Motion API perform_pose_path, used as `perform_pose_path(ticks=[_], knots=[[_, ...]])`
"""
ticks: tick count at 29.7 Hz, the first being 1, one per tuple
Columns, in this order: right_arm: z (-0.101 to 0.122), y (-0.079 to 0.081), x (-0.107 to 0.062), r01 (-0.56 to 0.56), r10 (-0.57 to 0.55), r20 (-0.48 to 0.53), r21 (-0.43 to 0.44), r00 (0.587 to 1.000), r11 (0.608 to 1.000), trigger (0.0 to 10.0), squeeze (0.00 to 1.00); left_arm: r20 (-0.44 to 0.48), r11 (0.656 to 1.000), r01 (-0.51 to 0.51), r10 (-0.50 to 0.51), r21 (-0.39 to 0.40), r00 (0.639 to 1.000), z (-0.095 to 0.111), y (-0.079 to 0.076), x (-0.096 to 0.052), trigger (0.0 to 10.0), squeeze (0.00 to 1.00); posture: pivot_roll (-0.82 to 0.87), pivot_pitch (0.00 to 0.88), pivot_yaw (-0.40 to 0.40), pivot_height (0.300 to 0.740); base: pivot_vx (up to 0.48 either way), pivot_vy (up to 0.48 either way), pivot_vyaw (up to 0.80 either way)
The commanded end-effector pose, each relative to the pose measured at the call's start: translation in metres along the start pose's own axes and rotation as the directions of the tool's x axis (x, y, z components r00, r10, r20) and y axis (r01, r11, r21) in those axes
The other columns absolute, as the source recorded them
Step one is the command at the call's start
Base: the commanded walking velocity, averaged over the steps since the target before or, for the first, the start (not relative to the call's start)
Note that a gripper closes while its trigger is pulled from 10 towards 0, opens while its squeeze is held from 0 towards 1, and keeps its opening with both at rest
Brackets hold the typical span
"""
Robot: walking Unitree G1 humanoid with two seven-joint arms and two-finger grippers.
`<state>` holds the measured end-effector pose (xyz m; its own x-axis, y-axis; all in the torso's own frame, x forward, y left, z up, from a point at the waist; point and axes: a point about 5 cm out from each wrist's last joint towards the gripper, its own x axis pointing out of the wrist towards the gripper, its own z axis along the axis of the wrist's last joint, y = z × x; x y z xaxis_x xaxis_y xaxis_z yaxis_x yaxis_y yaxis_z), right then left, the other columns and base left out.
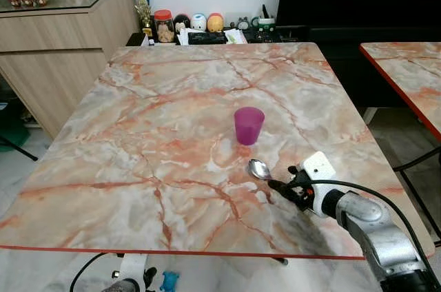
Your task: Setting the table
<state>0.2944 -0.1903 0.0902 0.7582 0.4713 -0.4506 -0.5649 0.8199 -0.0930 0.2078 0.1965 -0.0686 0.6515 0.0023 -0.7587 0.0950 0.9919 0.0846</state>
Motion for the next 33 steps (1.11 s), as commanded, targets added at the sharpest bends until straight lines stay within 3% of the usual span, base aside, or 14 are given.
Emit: perform_pose_path(ticks=[1, 4, 17, 33], knots=[[0.006, -0.004, 0.002, 0.002, -0.002, 0.021, -0.008, 1.0, 1.0, 10.0, 0.0, -0.033, 1.0, -0.002, 0.002, -0.007, 0.999, -0.006, 0.001, -0.001, 10.0, 0.0, -0.03, 0.0, 0.038, 0.74, 0.0, 0.0, 0.0], [0.01, -0.01, 0.004, 0.033, -0.032, 0.026, -0.012, 0.999, 0.999, 10.0, 0.0, -0.035, 1.0, -0.004, 0.004, -0.005, 0.999, -0.006, 0.002, -0.001, 10.0, 0.0, -0.03, 0.005, 0.04, 0.74, 0.0, 0.0, 0.0], [0.013, -0.014, 0.006, -0.047, 0.047, 0.067, -0.005, 0.997, 0.999, 10.0, 0.0, -0.041, 1.0, -0.007, 0.007, -0.005, 0.999, -0.009, 0.005, -0.002, 10.0, 0.0, -0.02, 0.007, 0.042, 0.74, 0.0, 0.0, 0.0], [-0.001, -0.016, 0.002, -0.077, 0.077, 0.048, -0.012, 0.996, 0.997, 10.0, 0.0, -0.04, 1.0, -0.006, 0.006, 0.001, 0.999, -0.008, 0.006, -0.002, 10.0, 0.0, -0.02, 0.0, 0.046, 0.74, 0.0, 0.0, 0.0]])
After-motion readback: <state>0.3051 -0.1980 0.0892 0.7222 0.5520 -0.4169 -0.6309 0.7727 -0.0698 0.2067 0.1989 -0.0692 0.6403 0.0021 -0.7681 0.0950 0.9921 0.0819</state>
